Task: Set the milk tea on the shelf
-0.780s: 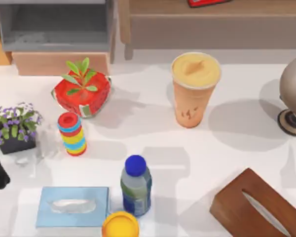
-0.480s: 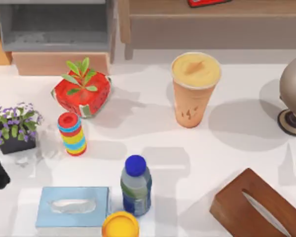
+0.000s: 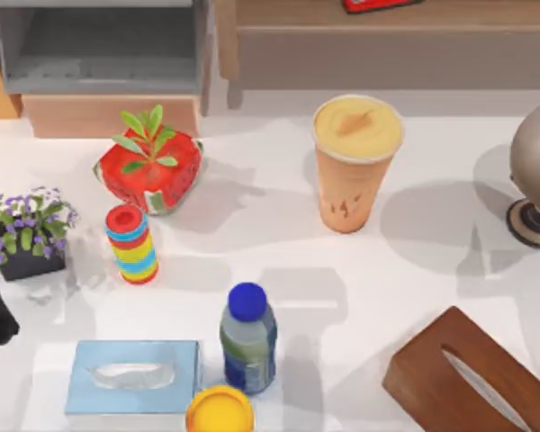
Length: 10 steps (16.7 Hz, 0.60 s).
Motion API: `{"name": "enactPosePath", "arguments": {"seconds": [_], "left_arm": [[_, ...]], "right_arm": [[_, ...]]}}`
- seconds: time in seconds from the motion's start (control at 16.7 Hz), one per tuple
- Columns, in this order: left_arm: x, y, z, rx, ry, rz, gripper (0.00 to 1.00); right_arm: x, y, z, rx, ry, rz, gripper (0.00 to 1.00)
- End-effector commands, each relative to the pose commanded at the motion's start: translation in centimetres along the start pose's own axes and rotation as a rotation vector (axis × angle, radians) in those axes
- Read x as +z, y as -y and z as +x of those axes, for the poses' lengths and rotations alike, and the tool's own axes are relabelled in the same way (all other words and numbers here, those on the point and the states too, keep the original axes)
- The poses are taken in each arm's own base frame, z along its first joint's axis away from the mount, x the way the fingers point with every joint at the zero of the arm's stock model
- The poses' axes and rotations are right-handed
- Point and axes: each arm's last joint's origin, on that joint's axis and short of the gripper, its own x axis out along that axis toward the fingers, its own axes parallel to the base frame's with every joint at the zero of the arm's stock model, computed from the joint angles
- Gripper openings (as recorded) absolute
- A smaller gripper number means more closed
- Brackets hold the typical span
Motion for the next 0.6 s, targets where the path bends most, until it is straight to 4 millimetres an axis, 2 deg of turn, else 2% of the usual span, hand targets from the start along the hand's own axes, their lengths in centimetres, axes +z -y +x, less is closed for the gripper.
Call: {"name": "enactPosePath", "arguments": {"seconds": [0.3,0.6], "left_arm": [[0.0,0.0,0.0,0.0,0.0,0.0,1.0],[0.0,0.0,0.0,0.0,0.0,0.0,1.0]], "right_arm": [[-0.2,-6.3,4.4,0.0,-0.078,-0.009,1.0],[-3.8,-14.4,7.2,-0.023,-0.123,-0.018,1.0]]}}
